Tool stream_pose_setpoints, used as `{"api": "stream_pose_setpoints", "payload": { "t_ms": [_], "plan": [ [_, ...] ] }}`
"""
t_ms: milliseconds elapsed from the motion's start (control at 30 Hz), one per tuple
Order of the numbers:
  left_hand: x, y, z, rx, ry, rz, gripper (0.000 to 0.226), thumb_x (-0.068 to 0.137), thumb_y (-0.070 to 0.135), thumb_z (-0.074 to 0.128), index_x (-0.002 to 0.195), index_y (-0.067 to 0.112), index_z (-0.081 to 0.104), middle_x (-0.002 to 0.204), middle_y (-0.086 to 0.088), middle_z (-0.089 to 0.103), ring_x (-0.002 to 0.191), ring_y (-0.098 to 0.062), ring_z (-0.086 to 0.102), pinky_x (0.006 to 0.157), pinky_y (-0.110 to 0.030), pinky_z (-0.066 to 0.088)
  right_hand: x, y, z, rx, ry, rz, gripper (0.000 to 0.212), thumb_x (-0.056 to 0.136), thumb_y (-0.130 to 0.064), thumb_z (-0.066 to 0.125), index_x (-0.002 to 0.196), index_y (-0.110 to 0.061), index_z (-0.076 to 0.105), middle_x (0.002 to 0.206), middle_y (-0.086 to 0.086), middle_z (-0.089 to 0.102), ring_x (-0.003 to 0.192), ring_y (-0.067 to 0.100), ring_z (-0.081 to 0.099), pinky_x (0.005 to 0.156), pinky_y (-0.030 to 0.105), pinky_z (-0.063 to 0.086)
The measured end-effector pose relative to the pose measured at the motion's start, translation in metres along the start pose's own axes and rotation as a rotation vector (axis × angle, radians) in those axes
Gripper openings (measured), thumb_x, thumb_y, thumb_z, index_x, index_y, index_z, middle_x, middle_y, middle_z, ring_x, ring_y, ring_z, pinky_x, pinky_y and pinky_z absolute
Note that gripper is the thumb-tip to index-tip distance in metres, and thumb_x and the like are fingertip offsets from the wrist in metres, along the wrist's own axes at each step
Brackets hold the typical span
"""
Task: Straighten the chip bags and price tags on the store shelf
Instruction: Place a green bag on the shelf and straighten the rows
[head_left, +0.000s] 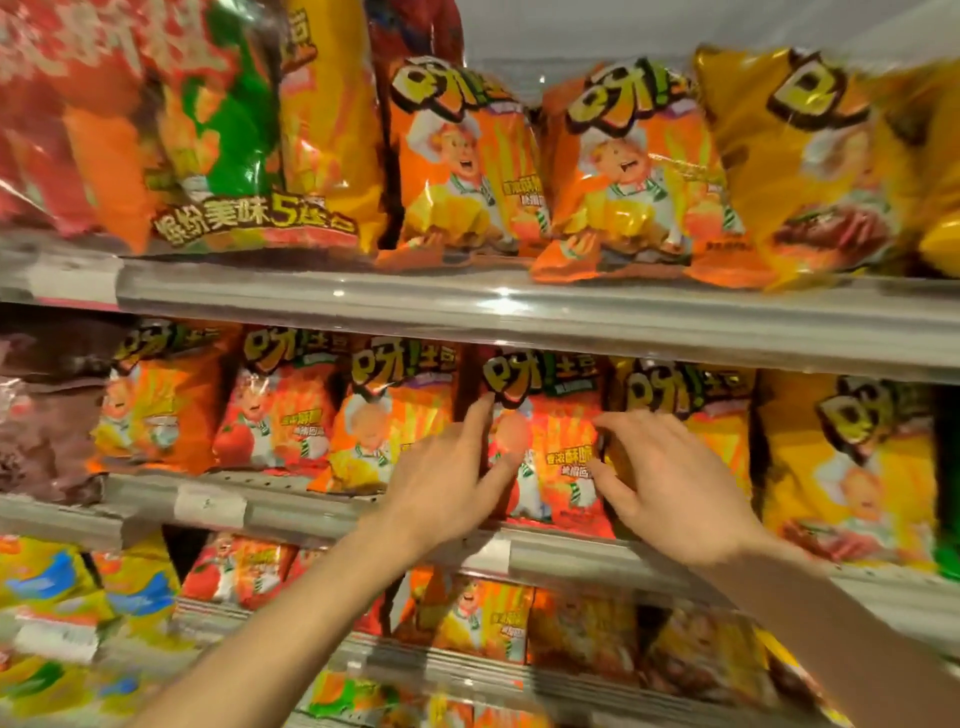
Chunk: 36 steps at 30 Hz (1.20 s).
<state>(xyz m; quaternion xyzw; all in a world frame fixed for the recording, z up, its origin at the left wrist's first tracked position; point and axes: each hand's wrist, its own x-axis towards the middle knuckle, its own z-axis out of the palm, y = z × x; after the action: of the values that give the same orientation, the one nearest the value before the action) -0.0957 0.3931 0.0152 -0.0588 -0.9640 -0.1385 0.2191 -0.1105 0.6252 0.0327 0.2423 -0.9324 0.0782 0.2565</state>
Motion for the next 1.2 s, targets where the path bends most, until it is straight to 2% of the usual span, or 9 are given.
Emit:
{"api": "stream_pose_setpoints", "payload": {
  "t_ms": [133,333,533,633,800,867,1000,1100,1200],
  "plan": [
    [0.004,0.004,0.006,-0.066,-0.023,-0.075,0.074,0.095,0.067,0.030,0.153,0.024,0.015,0.106,-0.012,0.068,0.097,-0.033,0.064,0.069,-0.037,0.045,-0.004,-0.006,0.007,0.107,-0.026,0.096,0.058,0.096,-0.054,0.048,0.145,-0.023,0.042,0.136,-0.004,0.055,0.127,0.018,0.048,0.108,0.033,0.036],
    [0.003,0.007,0.006,-0.422,-0.017,-0.089,0.072,0.094,0.061,0.046,0.152,0.029,0.016,0.144,-0.005,0.050,0.123,-0.026,0.055,0.095,-0.039,0.046,-0.004,-0.007,-0.003,0.377,0.005,0.248,0.059,0.094,-0.050,0.055,0.146,-0.027,0.040,0.116,-0.012,0.057,0.105,0.006,0.054,0.092,0.025,0.042],
    [0.006,0.006,0.001,-0.652,0.076,-0.123,0.081,0.085,0.074,0.050,0.152,0.038,0.023,0.149,0.003,0.042,0.134,-0.015,0.042,0.108,-0.040,0.039,0.003,-0.008,-0.009,0.468,0.004,0.370,0.065,0.094,-0.055,0.052,0.145,-0.015,0.043,0.108,-0.006,0.064,0.096,0.007,0.055,0.083,0.025,0.039],
    [0.002,0.004,-0.003,-0.707,0.099,-0.167,0.088,0.075,0.080,0.049,0.150,0.039,0.026,0.151,0.007,0.041,0.135,-0.013,0.042,0.110,-0.044,0.038,0.010,-0.005,-0.011,0.545,0.004,0.420,0.066,0.094,-0.056,0.051,0.142,-0.011,0.046,0.098,-0.011,0.063,0.095,0.012,0.062,0.082,0.032,0.048],
    [-0.017,0.001,-0.010,-0.787,0.175,-0.228,0.080,0.081,0.071,0.058,0.149,0.039,0.031,0.145,0.018,0.041,0.129,-0.002,0.041,0.100,-0.026,0.034,0.012,-0.001,-0.012,0.646,0.005,0.448,0.062,0.095,-0.056,0.050,0.137,-0.011,0.050,0.081,-0.010,0.065,0.080,0.008,0.063,0.069,0.029,0.045],
    [-0.023,0.000,-0.014,-0.811,0.199,-0.245,0.073,0.084,0.061,0.060,0.148,0.041,0.030,0.138,0.026,0.040,0.122,0.008,0.040,0.095,-0.019,0.031,0.013,-0.003,-0.011,0.652,-0.011,0.432,0.063,0.095,-0.058,0.048,0.137,-0.012,0.051,0.086,-0.009,0.066,0.083,0.007,0.063,0.073,0.029,0.047],
    [-0.037,0.001,-0.019,-0.840,0.239,-0.260,0.063,0.092,0.045,0.060,0.148,0.043,0.031,0.121,0.041,0.037,0.104,0.035,0.036,0.086,-0.008,0.032,0.016,-0.011,-0.009,0.659,-0.068,0.347,0.072,0.092,-0.067,0.042,0.145,-0.019,0.044,0.119,-0.006,0.063,0.102,0.007,0.060,0.082,0.025,0.048],
    [-0.047,0.004,-0.019,-0.856,0.253,-0.288,0.065,0.088,0.049,0.059,0.147,0.045,0.032,0.121,0.043,0.039,0.108,0.031,0.037,0.087,-0.006,0.032,0.016,-0.021,-0.003,0.737,-0.134,0.283,0.077,0.088,-0.073,0.040,0.149,-0.026,0.037,0.127,-0.010,0.060,0.107,0.005,0.058,0.085,0.022,0.044],
    [-0.056,0.009,-0.015,-0.856,0.247,-0.315,0.066,0.088,0.050,0.060,0.147,0.048,0.030,0.131,0.050,0.029,0.117,0.033,0.030,0.091,0.001,0.029,0.012,-0.029,0.011,0.934,-0.230,0.233,0.076,0.078,-0.082,0.047,0.140,-0.038,0.045,0.126,-0.014,0.064,0.110,0.003,0.063,0.094,0.031,0.052]
  ]
}}
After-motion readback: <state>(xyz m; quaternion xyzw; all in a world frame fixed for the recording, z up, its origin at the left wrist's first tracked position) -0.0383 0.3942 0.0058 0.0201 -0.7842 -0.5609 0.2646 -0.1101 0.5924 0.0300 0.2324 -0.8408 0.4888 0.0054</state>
